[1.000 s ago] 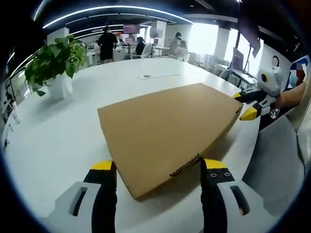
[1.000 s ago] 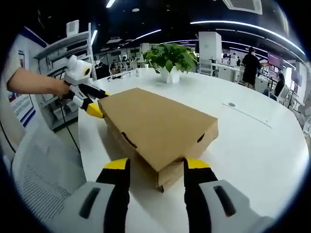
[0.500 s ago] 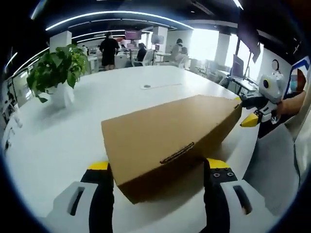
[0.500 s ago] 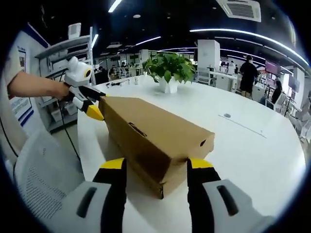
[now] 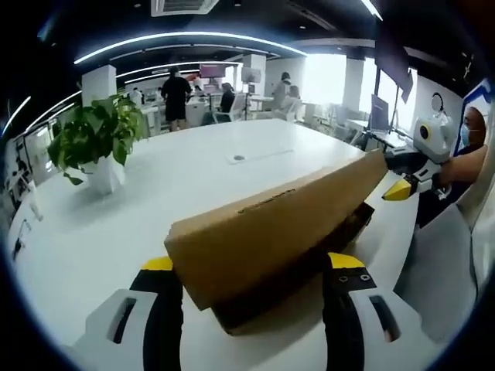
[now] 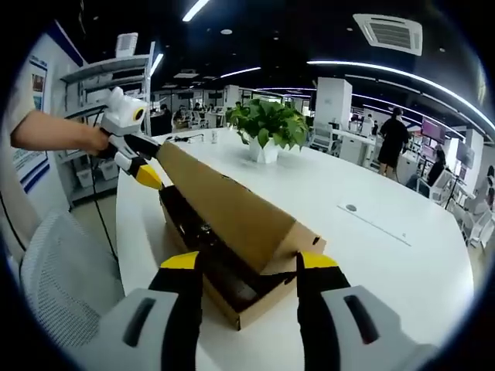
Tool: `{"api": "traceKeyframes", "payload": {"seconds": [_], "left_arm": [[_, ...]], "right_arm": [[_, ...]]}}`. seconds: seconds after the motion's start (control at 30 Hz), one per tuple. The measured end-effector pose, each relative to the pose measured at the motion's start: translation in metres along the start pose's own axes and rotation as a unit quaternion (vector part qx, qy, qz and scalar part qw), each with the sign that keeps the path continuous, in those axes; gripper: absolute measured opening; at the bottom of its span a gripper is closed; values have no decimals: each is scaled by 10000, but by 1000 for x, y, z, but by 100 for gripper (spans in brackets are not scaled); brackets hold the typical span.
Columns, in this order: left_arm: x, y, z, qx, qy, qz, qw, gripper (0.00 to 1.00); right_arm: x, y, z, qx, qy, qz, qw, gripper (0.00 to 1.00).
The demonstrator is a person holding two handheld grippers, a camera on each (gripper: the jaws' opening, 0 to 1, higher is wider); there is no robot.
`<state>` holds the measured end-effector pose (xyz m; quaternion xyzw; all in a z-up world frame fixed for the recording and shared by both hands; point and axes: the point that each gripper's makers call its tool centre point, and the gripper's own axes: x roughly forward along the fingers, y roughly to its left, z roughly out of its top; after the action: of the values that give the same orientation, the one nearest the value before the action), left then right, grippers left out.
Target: Operate the shoe box by opening the lid, removing the specified soft item, and placing it in the target area until the item is outside and the box remains undamaged.
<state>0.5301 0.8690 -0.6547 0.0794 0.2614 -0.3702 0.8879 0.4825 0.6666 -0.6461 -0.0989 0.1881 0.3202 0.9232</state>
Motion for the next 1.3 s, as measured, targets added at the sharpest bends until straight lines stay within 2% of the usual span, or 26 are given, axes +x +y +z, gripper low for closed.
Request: {"api": "traceKeyframes", "payload": {"seconds": [0.2, 0.53, 0.63, 0.97, 1.3], "left_arm": [[1, 7, 15, 33, -212, 118, 9997, 73], [3, 21, 30, 45, -358, 315, 9989, 63], [4, 26, 35, 54, -385, 398, 9985, 59], [7, 52, 48, -43, -442, 840, 9955, 35], [13, 72, 61, -114, -507, 1116, 9924, 19]], "right_arm": [[0, -14, 13, -158, -41, -44, 9999, 38], [4, -25, 26, -340, -88, -96, 9993, 37], [5, -29, 30, -363, -109, -114, 9992, 37], [11, -43, 40, -424, -131, -159, 9989, 35], [18, -58, 50, -430, -198, -239, 9986, 34]]}}
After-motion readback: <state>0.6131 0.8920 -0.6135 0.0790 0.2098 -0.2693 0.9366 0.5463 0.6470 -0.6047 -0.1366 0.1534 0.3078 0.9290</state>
